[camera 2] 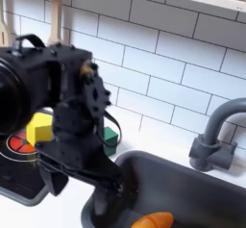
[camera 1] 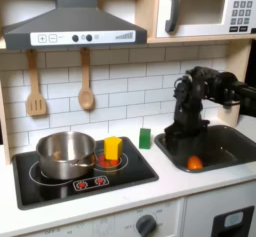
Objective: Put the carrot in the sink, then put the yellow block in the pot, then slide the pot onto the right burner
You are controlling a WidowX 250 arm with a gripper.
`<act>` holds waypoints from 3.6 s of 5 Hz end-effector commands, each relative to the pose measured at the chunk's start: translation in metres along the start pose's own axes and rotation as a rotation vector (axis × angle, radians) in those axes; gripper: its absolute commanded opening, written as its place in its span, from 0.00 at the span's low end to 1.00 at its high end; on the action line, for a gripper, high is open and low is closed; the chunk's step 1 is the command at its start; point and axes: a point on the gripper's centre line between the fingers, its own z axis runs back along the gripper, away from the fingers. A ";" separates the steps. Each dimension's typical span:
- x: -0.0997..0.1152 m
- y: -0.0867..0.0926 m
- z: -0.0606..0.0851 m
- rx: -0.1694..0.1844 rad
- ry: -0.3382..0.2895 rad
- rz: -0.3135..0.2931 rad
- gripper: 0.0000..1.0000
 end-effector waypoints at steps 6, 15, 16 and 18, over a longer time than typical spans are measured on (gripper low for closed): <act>0.005 0.071 0.028 0.014 -0.069 0.129 1.00; 0.084 0.115 0.119 -0.003 -0.804 0.056 1.00; 0.092 0.122 0.126 0.006 -0.851 0.068 1.00; 0.106 0.134 0.126 0.223 -0.881 0.036 1.00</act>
